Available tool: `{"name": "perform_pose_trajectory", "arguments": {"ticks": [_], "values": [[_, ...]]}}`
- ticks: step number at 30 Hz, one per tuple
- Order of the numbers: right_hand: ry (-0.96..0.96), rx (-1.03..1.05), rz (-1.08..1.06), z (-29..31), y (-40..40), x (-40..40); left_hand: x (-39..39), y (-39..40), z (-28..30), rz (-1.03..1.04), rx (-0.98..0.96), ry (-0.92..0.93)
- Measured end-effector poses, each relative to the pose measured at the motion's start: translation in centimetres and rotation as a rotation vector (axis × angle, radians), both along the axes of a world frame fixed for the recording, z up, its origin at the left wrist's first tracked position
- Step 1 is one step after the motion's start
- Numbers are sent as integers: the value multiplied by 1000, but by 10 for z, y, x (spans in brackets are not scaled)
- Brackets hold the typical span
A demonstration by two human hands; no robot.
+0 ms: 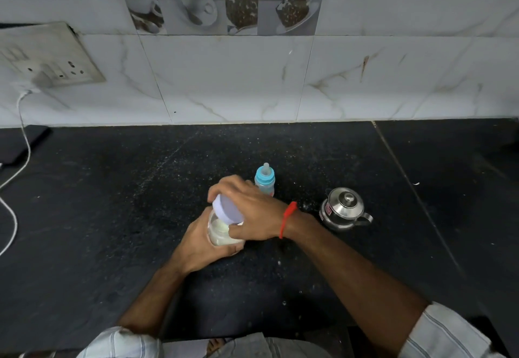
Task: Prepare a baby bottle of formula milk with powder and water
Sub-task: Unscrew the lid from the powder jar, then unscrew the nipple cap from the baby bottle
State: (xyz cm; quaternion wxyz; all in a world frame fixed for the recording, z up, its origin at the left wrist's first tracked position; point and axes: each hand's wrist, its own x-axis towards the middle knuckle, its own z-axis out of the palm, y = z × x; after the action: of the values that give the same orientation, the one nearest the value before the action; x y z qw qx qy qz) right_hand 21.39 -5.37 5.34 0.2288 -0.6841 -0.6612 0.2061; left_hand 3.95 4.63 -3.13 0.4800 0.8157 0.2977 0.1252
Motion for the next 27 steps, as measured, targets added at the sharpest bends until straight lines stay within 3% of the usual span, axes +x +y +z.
{"name": "perform_pose_trajectory", "arguments": {"ticks": [4, 8, 12, 18, 24, 27], "values": [[397, 124, -122, 20, -43, 5, -15, -1, 17, 40, 60, -64], [607, 133, -333, -6, -84, 3, -29, -11, 31, 109, 86, -78], [479, 117, -464, -48, -115, -5, -38, -26, 35, 139, 100, -130], [38, 5, -521, -120, -134, -8, -38, -41, 39, 139, 103, -138], [-89, -159, -452, -134, -139, -3, -34, -43, 36, 122, 107, -98], [-54, 12, -513, -106, -124, 4, -33, -41, 32, 144, 97, -94]]}}
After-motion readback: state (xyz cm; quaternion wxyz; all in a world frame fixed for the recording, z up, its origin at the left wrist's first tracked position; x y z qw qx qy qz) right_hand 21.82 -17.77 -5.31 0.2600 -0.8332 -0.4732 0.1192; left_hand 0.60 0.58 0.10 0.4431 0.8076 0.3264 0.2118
